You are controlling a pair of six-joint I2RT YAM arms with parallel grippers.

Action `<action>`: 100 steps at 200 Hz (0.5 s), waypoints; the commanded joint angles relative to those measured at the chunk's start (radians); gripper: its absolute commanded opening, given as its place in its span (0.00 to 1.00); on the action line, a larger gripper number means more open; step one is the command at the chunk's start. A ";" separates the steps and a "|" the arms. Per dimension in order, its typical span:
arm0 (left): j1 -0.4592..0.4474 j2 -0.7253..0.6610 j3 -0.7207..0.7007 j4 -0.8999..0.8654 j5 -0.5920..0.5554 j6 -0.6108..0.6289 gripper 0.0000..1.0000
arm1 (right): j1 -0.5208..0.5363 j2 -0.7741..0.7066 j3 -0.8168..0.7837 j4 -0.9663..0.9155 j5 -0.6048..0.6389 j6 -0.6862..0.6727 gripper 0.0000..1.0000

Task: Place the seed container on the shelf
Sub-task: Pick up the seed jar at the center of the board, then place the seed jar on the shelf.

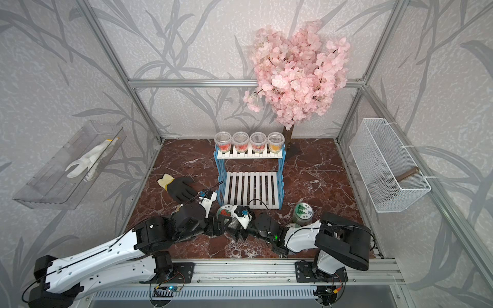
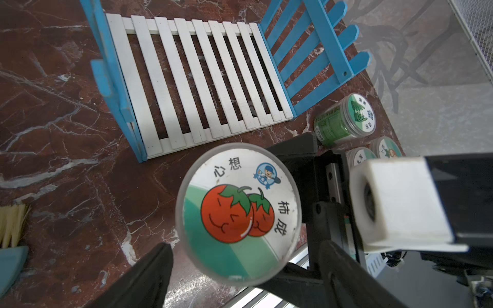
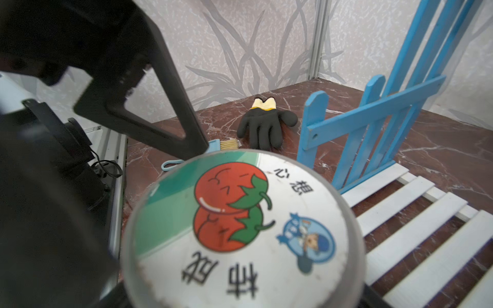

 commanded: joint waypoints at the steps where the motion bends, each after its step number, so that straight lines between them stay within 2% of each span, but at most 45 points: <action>1: -0.005 -0.071 -0.024 -0.016 -0.114 -0.031 0.97 | -0.015 -0.024 0.017 -0.001 0.080 0.007 0.84; 29: 0.003 -0.159 -0.054 -0.060 -0.206 -0.053 1.00 | -0.037 -0.009 0.024 -0.016 0.184 -0.004 0.84; 49: 0.031 -0.173 -0.064 -0.112 -0.229 -0.065 1.00 | -0.054 0.014 0.062 -0.061 0.252 -0.018 0.84; 70: 0.083 -0.154 -0.089 -0.119 -0.187 -0.071 1.00 | -0.074 0.054 0.077 -0.024 0.293 -0.014 0.84; 100: 0.188 -0.142 -0.157 -0.059 -0.070 -0.088 1.00 | -0.087 0.125 0.122 -0.002 0.324 -0.022 0.84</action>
